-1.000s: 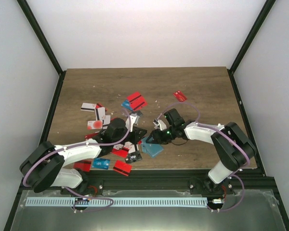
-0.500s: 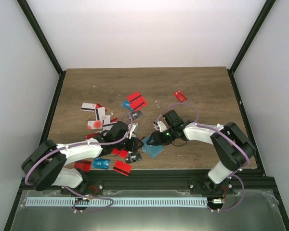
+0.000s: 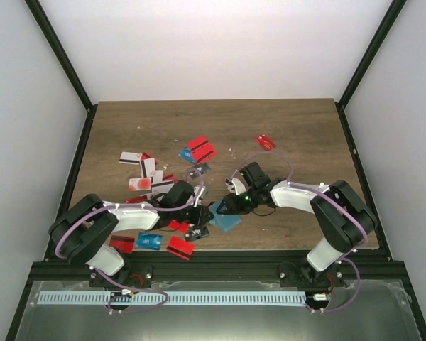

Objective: Put the credit cards into the card holder

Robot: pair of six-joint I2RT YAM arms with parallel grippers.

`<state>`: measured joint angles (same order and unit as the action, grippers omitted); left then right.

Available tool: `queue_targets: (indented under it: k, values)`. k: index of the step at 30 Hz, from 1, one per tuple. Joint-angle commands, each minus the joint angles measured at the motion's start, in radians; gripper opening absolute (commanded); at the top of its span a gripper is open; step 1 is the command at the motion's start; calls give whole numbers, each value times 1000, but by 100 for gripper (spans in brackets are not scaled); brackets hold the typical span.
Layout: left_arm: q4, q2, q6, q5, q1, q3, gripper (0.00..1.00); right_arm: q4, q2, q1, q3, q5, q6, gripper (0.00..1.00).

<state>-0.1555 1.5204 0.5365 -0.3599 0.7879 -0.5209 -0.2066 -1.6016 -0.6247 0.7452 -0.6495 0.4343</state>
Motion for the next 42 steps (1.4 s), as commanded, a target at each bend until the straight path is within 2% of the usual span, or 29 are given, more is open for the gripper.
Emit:
queue_targets:
  k: [1,3,6,18,23,30,34,37,42]
  values:
    - [-60,19,-4,-12,-3,-13,26,-60,-14,-5,-16,88,-9,48]
    - [-70,32,-6,-15,-3,-17,21,-59,-14,-4,-15,90,-9,48]
    - [-85,40,-9,-20,-3,-12,5,-62,-14,-4,-15,90,-9,47]
    - [-174,-170,-61,-5,-1,123,4,-65,-23,-4,-11,103,-4,47]
    - [-231,-186,-93,-44,0,135,4,-63,-26,-4,-5,102,-5,47]
    - [-356,-84,-113,-111,0,107,13,-34,-1,-4,-9,49,-11,47]
    - [-378,-91,-93,-84,-4,100,30,-11,14,-4,-13,11,-13,47]
    - [-272,-121,-73,0,-19,58,36,4,22,-4,-20,-14,-16,47]
    - [-127,-161,-69,8,-32,-17,46,23,23,-4,-29,-50,-28,47]
